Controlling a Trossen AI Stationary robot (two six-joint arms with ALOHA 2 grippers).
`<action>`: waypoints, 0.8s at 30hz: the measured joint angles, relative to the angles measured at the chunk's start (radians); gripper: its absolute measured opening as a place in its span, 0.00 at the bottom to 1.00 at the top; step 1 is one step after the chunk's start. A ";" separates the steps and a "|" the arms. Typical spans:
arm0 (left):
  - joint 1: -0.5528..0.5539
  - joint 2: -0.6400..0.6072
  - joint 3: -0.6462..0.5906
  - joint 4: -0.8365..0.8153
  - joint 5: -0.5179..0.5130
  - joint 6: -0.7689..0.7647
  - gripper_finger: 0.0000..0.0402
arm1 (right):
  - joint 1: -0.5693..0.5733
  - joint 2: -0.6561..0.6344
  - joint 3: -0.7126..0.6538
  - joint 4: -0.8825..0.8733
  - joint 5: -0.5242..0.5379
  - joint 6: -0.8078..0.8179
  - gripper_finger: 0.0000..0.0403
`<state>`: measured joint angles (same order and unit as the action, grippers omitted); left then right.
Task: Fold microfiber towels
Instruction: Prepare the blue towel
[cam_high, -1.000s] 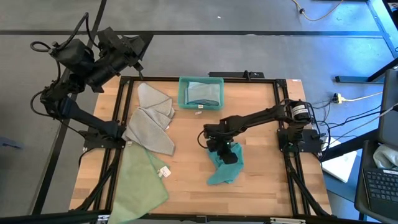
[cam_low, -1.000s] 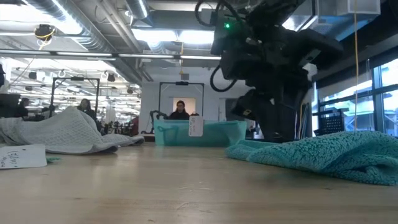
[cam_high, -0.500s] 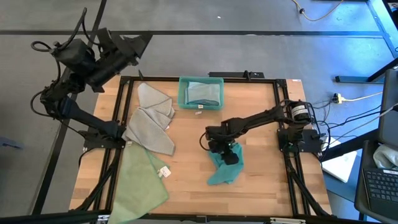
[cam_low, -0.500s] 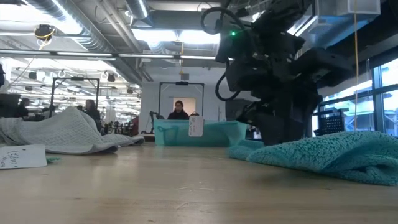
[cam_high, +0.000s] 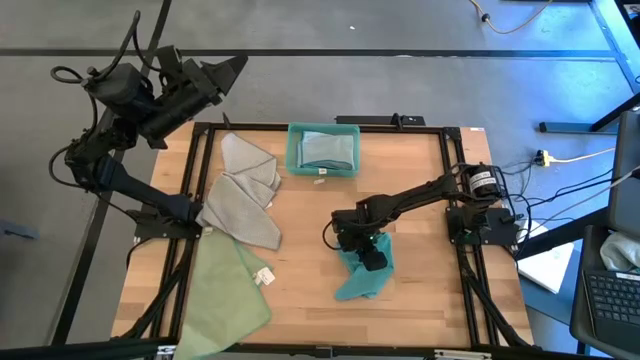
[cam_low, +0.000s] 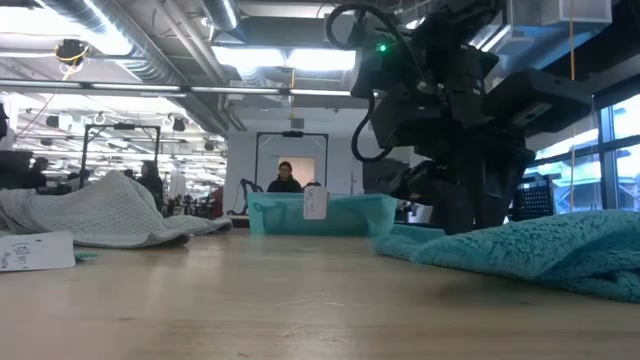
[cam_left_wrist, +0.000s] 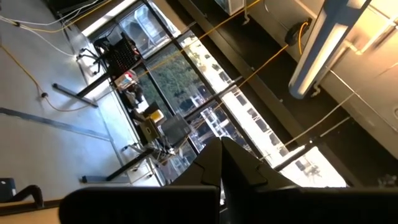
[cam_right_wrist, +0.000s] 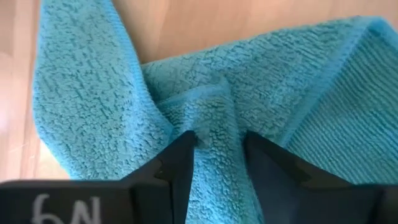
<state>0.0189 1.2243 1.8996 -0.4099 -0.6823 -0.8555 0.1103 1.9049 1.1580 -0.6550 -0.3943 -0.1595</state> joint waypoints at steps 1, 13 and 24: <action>0.000 0.000 0.000 0.000 0.000 -0.002 0.00 | 0.000 0.000 0.000 -0.005 0.000 0.009 0.34; 0.000 0.000 0.000 -0.002 0.000 0.002 0.00 | -0.002 -0.009 0.035 -0.119 -0.106 0.052 0.02; 0.000 0.000 0.000 -0.040 0.000 0.002 0.00 | 0.003 -0.217 0.092 -0.302 -0.044 0.104 0.02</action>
<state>0.0191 1.2247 1.8996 -0.4503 -0.6823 -0.8539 0.1129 1.6882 1.2501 -0.9565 -0.4382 -0.0556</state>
